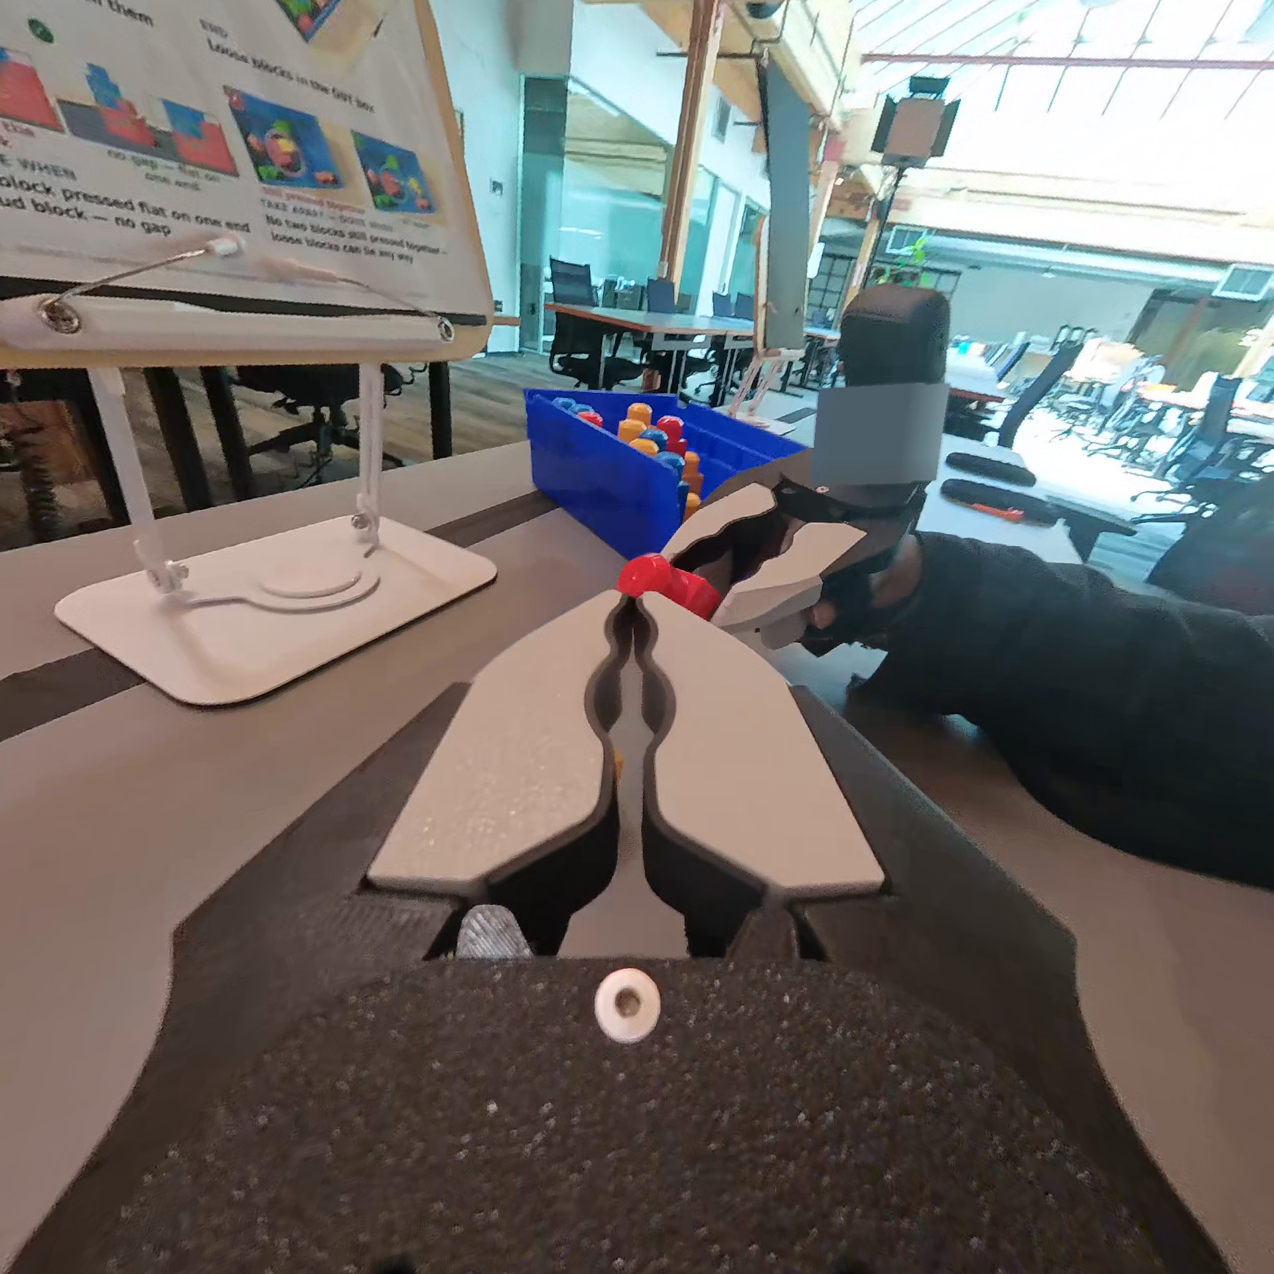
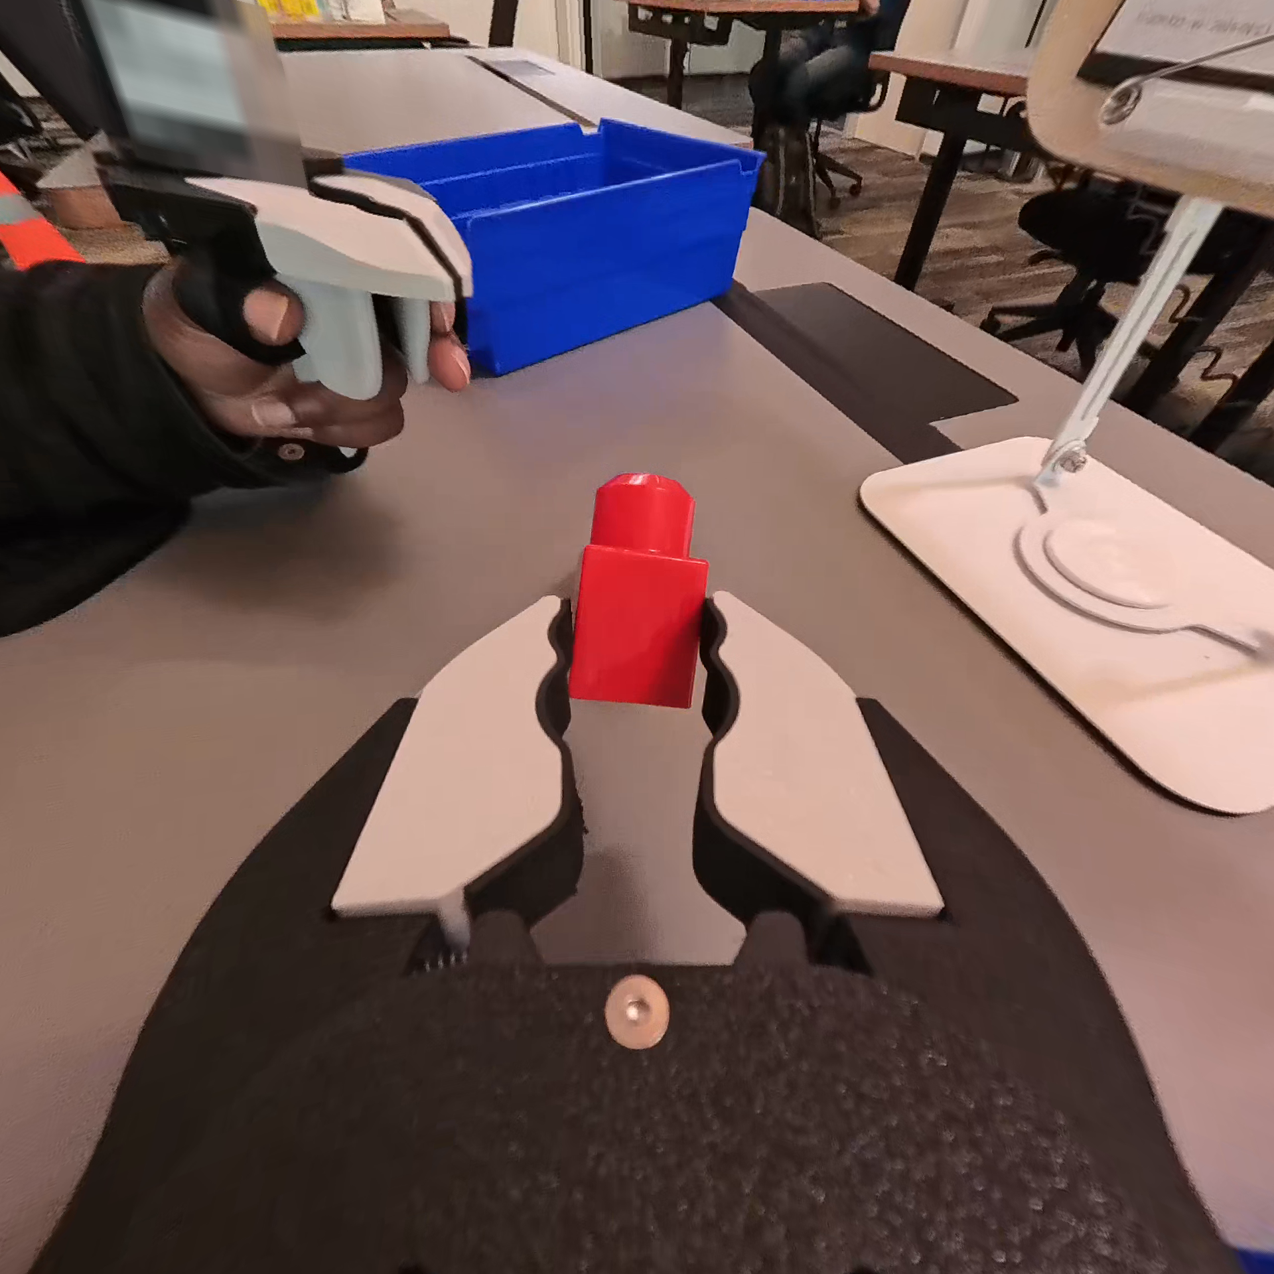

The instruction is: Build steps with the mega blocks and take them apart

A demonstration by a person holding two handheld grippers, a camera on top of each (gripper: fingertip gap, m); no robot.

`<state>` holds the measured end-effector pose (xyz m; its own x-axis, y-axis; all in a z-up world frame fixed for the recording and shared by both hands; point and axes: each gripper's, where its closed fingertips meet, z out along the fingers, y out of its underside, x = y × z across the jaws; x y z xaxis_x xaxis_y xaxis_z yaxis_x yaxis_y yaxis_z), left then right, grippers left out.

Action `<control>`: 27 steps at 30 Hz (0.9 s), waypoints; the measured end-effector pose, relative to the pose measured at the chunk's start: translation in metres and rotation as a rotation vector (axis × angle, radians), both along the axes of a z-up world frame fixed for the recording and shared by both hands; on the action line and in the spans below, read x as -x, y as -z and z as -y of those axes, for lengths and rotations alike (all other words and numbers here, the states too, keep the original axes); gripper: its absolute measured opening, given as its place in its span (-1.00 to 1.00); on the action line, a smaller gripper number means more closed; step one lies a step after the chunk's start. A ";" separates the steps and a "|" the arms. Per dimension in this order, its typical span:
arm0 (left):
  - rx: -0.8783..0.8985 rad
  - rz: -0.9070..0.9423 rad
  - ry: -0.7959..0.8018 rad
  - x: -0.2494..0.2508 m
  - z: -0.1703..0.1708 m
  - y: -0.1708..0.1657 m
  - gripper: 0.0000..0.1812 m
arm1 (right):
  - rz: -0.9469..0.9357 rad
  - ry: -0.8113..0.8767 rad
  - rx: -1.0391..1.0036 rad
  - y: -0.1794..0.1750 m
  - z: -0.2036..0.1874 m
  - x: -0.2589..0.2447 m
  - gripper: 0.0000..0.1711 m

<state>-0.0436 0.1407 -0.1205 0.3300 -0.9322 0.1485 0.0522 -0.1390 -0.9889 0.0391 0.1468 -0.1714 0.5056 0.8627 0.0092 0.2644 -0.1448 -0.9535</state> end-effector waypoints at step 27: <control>-0.079 -0.274 0.289 -0.030 0.051 0.038 -0.61 | -0.261 -0.295 0.004 -0.053 0.051 0.043 -0.52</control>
<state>-0.0131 0.0896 -0.1590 0.0700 -0.9974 0.0155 -0.2451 -0.0322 -0.9690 -0.0039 0.0960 -0.1186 0.2204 0.9712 -0.0903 0.0434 -0.1022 -0.9938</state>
